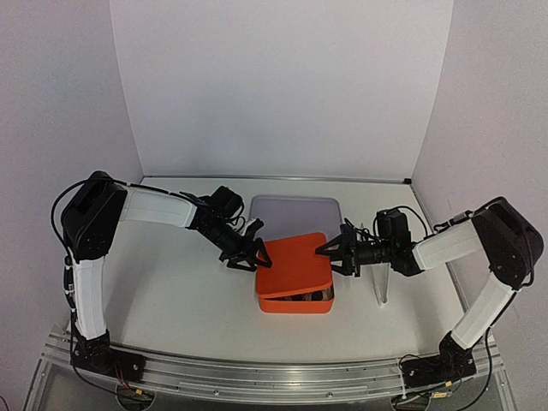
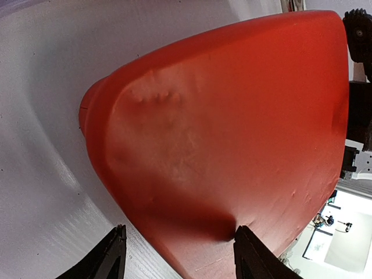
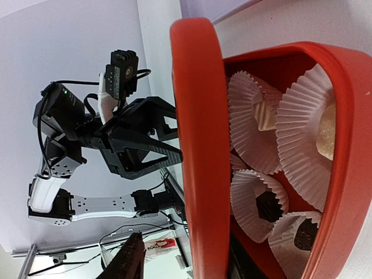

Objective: Pack the chocolate

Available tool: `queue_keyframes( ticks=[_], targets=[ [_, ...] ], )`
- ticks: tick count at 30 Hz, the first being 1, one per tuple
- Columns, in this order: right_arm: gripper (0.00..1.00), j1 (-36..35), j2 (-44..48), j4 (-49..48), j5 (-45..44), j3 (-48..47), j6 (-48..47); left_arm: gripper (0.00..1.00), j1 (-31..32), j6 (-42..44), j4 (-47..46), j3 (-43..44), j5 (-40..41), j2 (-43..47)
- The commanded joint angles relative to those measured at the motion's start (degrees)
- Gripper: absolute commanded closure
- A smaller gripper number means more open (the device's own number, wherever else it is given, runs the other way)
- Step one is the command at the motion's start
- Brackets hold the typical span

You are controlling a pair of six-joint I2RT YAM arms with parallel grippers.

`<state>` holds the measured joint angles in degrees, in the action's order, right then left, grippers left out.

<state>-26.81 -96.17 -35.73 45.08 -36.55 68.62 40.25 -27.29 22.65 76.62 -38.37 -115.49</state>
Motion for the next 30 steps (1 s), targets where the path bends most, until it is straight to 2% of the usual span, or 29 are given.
queue_keyframes(
  ticks=[1,4,10,14,19,30],
  targets=[
    [0.58,0.6,3.3,2.3,-0.2,1.0,-1.9,0.38,0.5,0.7,0.8,2.7,0.6,-0.6],
    [0.54,0.6,5.7,7.3,-2.7,1.6,-4.6,0.40,0.6,1.3,1.1,3.1,0.3,-1.0],
    [0.48,0.7,16.4,32.9,-13.5,-0.9,-18.6,0.41,0.7,2.1,1.9,3.4,0.4,-1.7],
    [0.41,0.6,20.0,45.9,-20.2,-3.0,-22.3,0.41,0.9,2.3,1.9,3.6,0.1,-1.8],
    [0.31,0.6,18.5,48.1,-19.9,-4.4,-23.1,0.41,1.3,2.4,2.3,4.3,0.4,-1.7],
    [0.29,-1.8,8.5,48.0,-16.3,-12.5,-25.7,0.40,2.4,0.0,8.0,9.1,3.8,-1.9]
  ],
)
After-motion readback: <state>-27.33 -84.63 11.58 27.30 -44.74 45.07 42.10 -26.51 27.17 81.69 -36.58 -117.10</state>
